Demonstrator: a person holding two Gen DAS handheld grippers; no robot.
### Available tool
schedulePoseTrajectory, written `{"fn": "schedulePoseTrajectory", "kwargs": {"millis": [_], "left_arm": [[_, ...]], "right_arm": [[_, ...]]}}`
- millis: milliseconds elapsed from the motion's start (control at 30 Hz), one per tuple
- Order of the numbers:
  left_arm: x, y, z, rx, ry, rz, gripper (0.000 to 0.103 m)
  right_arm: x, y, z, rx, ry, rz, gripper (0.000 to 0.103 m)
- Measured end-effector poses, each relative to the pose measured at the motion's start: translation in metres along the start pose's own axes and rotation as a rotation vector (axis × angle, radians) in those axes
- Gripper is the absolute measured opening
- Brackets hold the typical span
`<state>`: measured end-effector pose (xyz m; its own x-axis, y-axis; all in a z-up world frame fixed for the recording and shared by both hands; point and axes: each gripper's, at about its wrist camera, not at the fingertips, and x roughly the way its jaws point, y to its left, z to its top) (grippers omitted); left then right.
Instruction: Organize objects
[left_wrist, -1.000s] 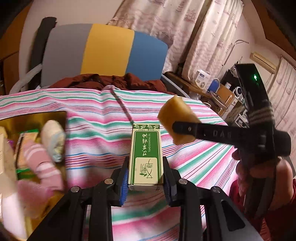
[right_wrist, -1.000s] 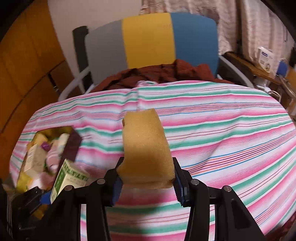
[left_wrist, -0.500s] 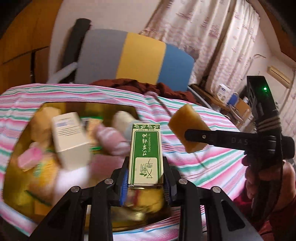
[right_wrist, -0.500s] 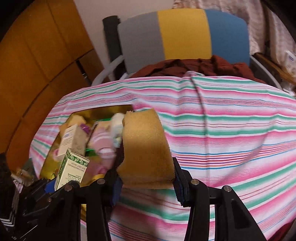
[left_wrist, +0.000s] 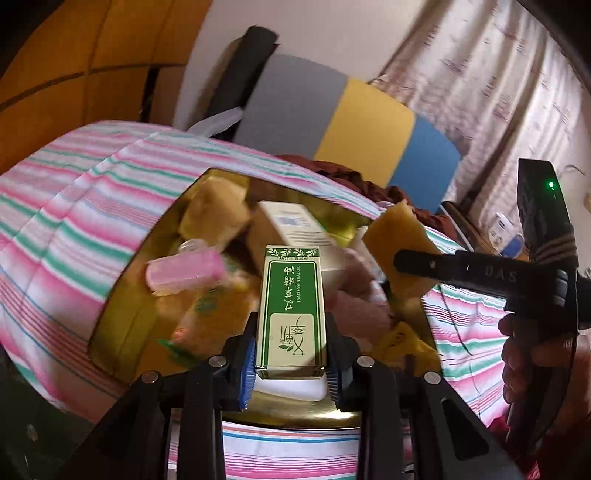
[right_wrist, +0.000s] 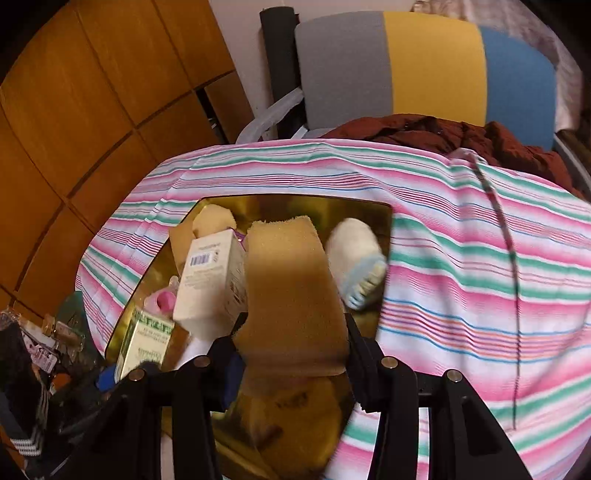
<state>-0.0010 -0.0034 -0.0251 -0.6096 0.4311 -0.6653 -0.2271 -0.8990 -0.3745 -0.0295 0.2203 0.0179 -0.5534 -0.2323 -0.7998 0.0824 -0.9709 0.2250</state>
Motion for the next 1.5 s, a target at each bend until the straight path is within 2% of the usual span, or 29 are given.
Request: {"fn": "schedulePoseTrajectory", "kwargs": {"millis": [267, 433, 567, 600, 667, 700, 733, 800, 1000, 1067, 1367, 1433, 1500], "left_arm": [[0.020, 0.011, 0.004, -0.007, 0.047, 0.026, 0.030], [0.026, 0.015, 0.006, -0.003, 0.049, 0.036, 0.030], [0.029, 0.013, 0.005, 0.005, 0.059, 0.037, 0.030], [0.030, 0.012, 0.004, 0.014, 0.068, 0.039, 0.031], [0.030, 0.010, 0.003, 0.022, 0.082, 0.047, 0.044], [0.029, 0.010, 0.003, 0.020, 0.080, 0.052, 0.056], [0.026, 0.009, 0.003, 0.014, 0.072, 0.055, 0.062], [0.019, 0.008, 0.004, 0.006, 0.051, 0.062, 0.065], [0.000, 0.001, 0.012, -0.031, 0.022, 0.089, 0.065], [-0.006, 0.000, 0.013, -0.044, 0.030, 0.121, 0.065], [-0.023, -0.013, 0.017, 0.003, 0.033, 0.232, 0.065], [-0.024, -0.015, 0.018, 0.015, 0.051, 0.271, 0.065], [-0.025, -0.016, 0.018, 0.024, 0.055, 0.277, 0.065]], "right_arm": [[0.043, 0.010, 0.026, 0.033, 0.038, -0.019, 0.048], [0.058, 0.016, 0.035, 0.028, 0.040, -0.025, 0.048], [0.067, 0.017, 0.040, 0.031, 0.037, -0.027, 0.051], [0.069, 0.018, 0.041, 0.032, 0.041, -0.023, 0.056], [0.072, 0.018, 0.041, 0.040, 0.055, -0.021, 0.064], [0.070, 0.017, 0.041, 0.047, 0.051, -0.019, 0.067], [0.065, 0.014, 0.039, 0.056, 0.037, -0.009, 0.069], [0.057, 0.013, 0.037, 0.062, 0.019, -0.001, 0.080], [0.020, 0.010, 0.022, 0.049, -0.026, -0.045, 0.095], [0.012, 0.012, 0.017, 0.041, -0.022, -0.060, 0.101], [-0.011, 0.027, -0.009, -0.003, 0.006, -0.085, 0.103], [-0.015, 0.031, -0.013, -0.007, 0.002, -0.094, 0.103], [-0.021, 0.036, -0.018, -0.016, -0.012, -0.107, 0.103]]}}
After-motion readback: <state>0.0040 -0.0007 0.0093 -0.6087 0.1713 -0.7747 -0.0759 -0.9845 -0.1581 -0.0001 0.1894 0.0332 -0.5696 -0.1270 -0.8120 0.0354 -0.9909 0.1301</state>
